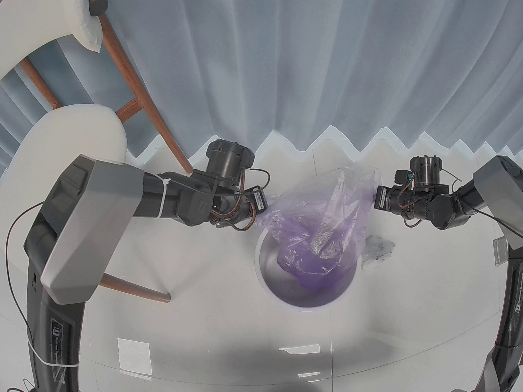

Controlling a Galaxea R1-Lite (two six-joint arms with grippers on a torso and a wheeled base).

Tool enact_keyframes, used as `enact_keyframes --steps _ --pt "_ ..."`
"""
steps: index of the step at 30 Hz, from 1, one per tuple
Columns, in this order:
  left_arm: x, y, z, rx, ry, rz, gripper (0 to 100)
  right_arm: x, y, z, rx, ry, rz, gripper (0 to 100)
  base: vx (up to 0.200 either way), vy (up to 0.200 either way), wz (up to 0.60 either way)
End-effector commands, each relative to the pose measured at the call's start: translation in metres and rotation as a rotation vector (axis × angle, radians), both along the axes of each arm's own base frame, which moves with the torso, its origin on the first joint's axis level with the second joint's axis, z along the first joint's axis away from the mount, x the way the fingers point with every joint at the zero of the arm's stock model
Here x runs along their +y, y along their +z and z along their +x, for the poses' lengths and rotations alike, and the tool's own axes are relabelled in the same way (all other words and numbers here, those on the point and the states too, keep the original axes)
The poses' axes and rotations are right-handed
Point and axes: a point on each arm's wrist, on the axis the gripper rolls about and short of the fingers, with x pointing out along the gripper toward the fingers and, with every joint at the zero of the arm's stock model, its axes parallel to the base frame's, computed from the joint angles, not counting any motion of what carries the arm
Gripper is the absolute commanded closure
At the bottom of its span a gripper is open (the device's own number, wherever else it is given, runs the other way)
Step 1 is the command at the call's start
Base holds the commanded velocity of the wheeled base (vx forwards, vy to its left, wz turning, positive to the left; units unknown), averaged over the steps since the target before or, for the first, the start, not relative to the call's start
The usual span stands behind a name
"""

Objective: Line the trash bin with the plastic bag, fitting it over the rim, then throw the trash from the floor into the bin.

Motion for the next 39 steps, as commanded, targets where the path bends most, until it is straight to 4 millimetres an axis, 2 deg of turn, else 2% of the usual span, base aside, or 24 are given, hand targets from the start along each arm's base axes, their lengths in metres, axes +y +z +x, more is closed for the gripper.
enact_keyframes --steps 1,6,11,12,15,16,20,25,27,30,31,34,36,38,39 --pt "0.008 -0.01 0.007 0.021 0.024 0.006 100 0.0 -0.013 0.0 0.031 0.001 -0.005 100 0.0 0.0 0.0" --pt "0.01 0.0 0.002 0.009 0.026 -0.001 100 0.0 -0.01 -0.009 0.038 0.007 -0.005 100 0.0 0.0 0.0" --pt "0.01 0.004 -0.011 0.019 0.015 0.02 100 -0.002 0.005 -0.028 0.039 0.027 0.019 100 0.0 0.0 0.0" --pt "0.011 0.007 -0.014 0.017 0.015 0.024 100 -0.003 0.011 -0.032 0.024 0.025 0.032 0 0.0 0.0 0.0" --pt "0.012 0.015 -0.02 0.01 0.009 0.02 100 -0.009 0.025 -0.04 -0.002 0.024 0.094 0 0.0 0.0 0.0" --pt "0.011 0.019 -0.026 0.008 0.003 0.017 100 -0.014 0.036 -0.047 -0.012 0.026 0.158 0 0.0 0.0 0.0" --pt "0.007 0.023 -0.036 0.005 -0.014 0.029 100 -0.029 0.062 -0.067 0.016 0.051 0.303 0 0.0 0.0 0.0" --pt "-0.005 0.028 -0.048 -0.013 -0.027 0.045 100 -0.029 0.065 -0.077 0.062 0.058 0.329 0 0.0 0.0 0.0" --pt "-0.009 0.037 -0.059 -0.029 -0.048 0.048 100 -0.026 0.075 -0.079 0.048 0.066 0.341 0 0.0 0.0 0.0" --pt "-0.014 0.042 -0.072 -0.04 -0.081 0.064 100 -0.008 0.087 -0.092 0.085 0.104 0.357 0 0.0 0.0 0.0" --pt "-0.017 0.044 -0.077 -0.051 -0.086 0.073 100 0.007 0.092 -0.101 0.139 0.131 0.36 0 0.0 0.0 0.0" --pt "-0.024 0.043 -0.083 -0.057 -0.083 0.092 100 0.033 0.099 -0.117 0.241 0.158 0.33 0 0.0 0.0 0.0" --pt "-0.026 0.042 -0.084 -0.057 -0.082 0.096 100 0.053 0.097 -0.122 0.308 0.149 0.289 0 0.0 0.0 0.0" --pt "-0.027 0.042 -0.085 -0.057 -0.086 0.096 100 0.06 0.094 -0.123 0.331 0.133 0.261 0 0.0 0.0 0.0" --pt "-0.028 0.041 -0.086 -0.057 -0.09 0.098 100 0.071 0.084 -0.119 0.35 0.118 0.231 0 0.0 0.0 0.0"
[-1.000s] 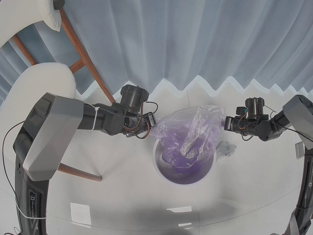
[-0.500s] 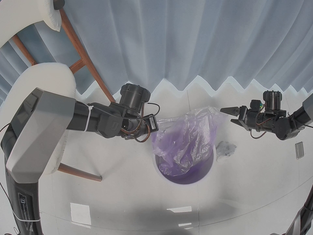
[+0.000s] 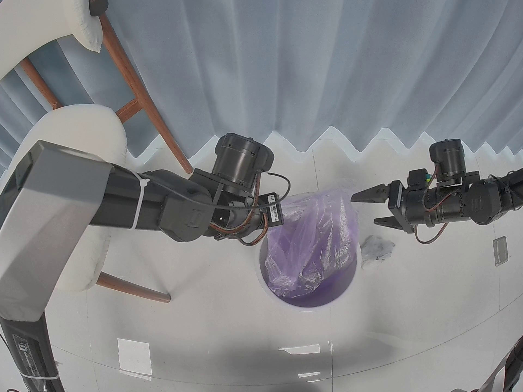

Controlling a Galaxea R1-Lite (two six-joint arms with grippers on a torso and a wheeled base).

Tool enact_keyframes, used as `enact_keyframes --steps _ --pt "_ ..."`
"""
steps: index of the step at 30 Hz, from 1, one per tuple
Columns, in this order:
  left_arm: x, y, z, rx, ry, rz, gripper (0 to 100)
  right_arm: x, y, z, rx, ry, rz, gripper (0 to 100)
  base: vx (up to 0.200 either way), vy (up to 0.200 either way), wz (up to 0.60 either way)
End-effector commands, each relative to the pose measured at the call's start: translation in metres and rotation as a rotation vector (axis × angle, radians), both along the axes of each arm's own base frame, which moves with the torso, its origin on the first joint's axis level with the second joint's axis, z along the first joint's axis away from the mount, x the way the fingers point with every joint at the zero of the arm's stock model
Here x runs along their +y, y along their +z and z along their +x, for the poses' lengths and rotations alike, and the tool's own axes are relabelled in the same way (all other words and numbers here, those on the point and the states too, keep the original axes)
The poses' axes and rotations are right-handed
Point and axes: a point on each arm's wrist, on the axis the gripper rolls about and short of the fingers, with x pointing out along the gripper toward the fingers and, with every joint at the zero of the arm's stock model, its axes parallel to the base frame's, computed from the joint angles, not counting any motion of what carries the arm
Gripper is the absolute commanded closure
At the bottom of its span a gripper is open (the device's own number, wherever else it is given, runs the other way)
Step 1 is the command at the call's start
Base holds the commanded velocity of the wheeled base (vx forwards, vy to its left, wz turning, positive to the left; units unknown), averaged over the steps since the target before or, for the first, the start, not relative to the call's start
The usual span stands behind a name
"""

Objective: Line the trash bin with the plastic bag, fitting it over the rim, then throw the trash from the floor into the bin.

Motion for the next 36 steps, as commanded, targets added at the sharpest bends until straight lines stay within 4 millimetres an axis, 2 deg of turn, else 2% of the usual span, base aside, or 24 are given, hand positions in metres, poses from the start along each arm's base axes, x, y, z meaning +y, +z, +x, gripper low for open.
enact_keyframes --steps 1,5,12,25,26,33,36 --pt "-0.007 0.005 -0.011 -0.014 -0.016 0.008 100 0.047 0.008 -0.007 -0.002 0.043 -0.063 0 0.0 0.0 0.0" --pt "-0.008 0.005 -0.014 -0.013 -0.023 0.009 100 0.058 0.012 0.004 -0.032 0.043 -0.055 0 0.0 0.0 0.0" --pt "-0.006 0.005 -0.016 -0.008 -0.02 0.013 100 0.074 0.005 0.03 -0.058 -0.001 -0.082 0 0.0 0.0 0.0" --pt "-0.003 0.002 -0.014 -0.013 0.006 0.029 100 0.101 -0.02 0.042 -0.034 0.035 -0.115 0 0.0 0.0 0.0" --pt "-0.002 0.002 -0.014 -0.015 0.014 0.032 100 0.101 -0.022 0.043 -0.036 0.022 -0.125 100 0.0 0.0 0.0" --pt "-0.001 0.003 -0.012 -0.022 0.024 0.034 100 0.096 -0.013 0.041 -0.048 -0.007 -0.127 100 0.0 0.0 0.0" --pt "0.007 0.003 -0.006 -0.025 0.045 0.038 100 0.073 0.003 0.037 -0.06 -0.067 -0.144 100 0.0 0.0 0.0"
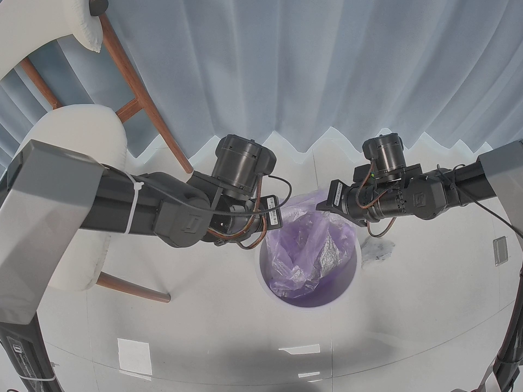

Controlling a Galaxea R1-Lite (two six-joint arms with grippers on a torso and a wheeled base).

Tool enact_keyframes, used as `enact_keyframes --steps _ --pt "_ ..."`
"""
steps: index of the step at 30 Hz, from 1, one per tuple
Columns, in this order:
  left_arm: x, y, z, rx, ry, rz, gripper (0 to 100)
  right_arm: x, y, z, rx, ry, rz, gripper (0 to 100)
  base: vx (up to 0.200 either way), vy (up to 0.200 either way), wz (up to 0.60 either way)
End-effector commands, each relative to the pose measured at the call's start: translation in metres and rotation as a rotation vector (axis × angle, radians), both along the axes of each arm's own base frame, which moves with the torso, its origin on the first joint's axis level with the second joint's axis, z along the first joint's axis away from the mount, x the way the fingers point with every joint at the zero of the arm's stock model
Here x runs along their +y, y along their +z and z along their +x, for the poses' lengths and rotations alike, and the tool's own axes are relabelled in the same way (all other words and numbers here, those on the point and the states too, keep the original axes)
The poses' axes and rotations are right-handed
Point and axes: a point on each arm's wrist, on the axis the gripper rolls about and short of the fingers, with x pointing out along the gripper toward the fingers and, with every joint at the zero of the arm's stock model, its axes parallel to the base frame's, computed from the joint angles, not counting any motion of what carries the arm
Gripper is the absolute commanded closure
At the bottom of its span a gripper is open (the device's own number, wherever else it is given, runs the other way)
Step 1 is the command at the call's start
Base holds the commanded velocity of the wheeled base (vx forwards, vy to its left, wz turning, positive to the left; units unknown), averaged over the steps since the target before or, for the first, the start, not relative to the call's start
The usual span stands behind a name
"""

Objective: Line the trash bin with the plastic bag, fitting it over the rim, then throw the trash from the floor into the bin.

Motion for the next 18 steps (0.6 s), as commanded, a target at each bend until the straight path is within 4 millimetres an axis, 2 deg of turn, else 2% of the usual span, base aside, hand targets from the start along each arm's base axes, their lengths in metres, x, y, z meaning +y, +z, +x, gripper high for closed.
enact_keyframes --steps 1,3,5,7,8,12,18 --pt "0.011 0.0 0.008 -0.005 0.027 0.01 100 -0.027 0.023 -0.006 -0.023 -0.064 -0.011 100 0.0 0.0 0.0" --pt "0.016 0.0 0.011 -0.01 0.039 0.024 100 -0.036 0.031 -0.01 -0.023 -0.078 -0.012 100 0.0 0.0 0.0" --pt "0.029 -0.003 0.014 -0.012 0.076 0.089 100 -0.056 0.038 -0.025 0.026 -0.111 -0.031 100 0.0 0.0 0.0" --pt "0.038 -0.011 0.014 -0.006 0.09 0.151 100 -0.068 0.028 -0.035 0.085 -0.128 -0.053 100 0.0 0.0 0.0" --pt "0.043 -0.016 0.014 0.001 0.099 0.181 100 -0.075 0.017 -0.038 0.124 -0.143 -0.067 100 0.0 0.0 0.0" --pt "0.043 -0.031 0.011 0.015 0.099 0.209 100 -0.092 -0.015 -0.044 0.212 -0.178 -0.086 100 0.0 0.0 0.0" --pt "0.043 -0.048 0.006 -0.008 0.09 0.195 100 -0.095 -0.02 -0.048 0.178 -0.171 -0.062 100 0.0 0.0 0.0"
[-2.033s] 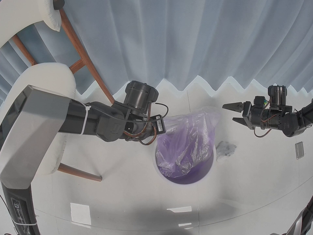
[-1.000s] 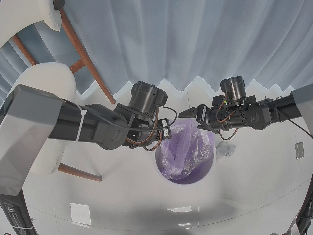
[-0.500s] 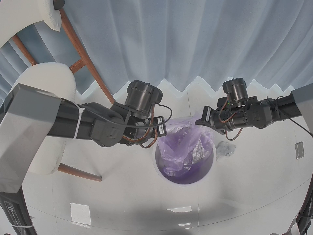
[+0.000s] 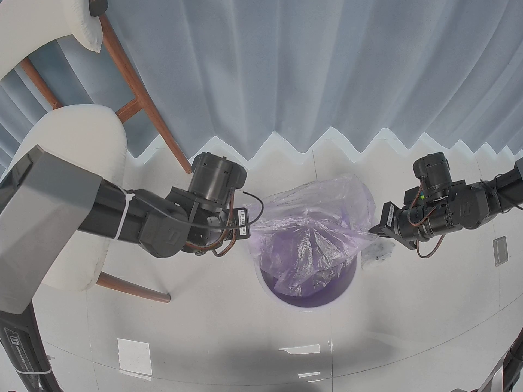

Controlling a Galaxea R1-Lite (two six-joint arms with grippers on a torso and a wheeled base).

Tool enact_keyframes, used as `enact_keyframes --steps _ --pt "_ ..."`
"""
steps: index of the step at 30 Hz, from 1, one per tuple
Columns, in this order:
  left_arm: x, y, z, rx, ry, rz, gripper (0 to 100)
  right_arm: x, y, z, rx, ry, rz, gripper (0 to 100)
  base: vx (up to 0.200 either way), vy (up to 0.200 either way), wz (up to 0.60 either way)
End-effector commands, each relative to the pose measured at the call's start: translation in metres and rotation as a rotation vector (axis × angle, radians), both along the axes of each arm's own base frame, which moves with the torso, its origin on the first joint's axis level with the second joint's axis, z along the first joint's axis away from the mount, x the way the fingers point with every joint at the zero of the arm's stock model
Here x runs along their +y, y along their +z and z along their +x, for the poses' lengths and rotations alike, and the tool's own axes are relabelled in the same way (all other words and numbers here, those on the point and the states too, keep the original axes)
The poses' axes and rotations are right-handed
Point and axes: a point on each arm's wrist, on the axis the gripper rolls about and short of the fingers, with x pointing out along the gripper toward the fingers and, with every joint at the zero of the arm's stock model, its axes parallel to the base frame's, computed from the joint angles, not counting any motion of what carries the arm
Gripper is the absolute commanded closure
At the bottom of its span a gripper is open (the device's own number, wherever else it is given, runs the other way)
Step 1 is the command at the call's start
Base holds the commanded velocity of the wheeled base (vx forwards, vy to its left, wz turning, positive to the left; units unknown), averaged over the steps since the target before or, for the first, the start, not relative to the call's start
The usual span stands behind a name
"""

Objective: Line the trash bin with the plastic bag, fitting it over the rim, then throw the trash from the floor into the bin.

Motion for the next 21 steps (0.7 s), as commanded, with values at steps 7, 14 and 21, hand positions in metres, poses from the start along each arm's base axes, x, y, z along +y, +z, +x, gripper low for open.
enact_keyframes --steps 7,14,21 --pt "0.009 -0.044 -0.016 0.048 -0.001 0.048 100 -0.015 -0.027 -0.017 0.084 -0.026 -0.016 100 0.0 0.0 0.0" --pt "0.011 -0.037 -0.005 -0.006 0.017 0.008 100 -0.023 -0.033 0.004 0.019 -0.062 0.0 100 0.0 0.0 0.0" --pt "0.01 -0.022 0.035 -0.039 0.064 -0.014 100 -0.033 -0.031 0.036 -0.063 -0.11 0.009 100 0.0 0.0 0.0"
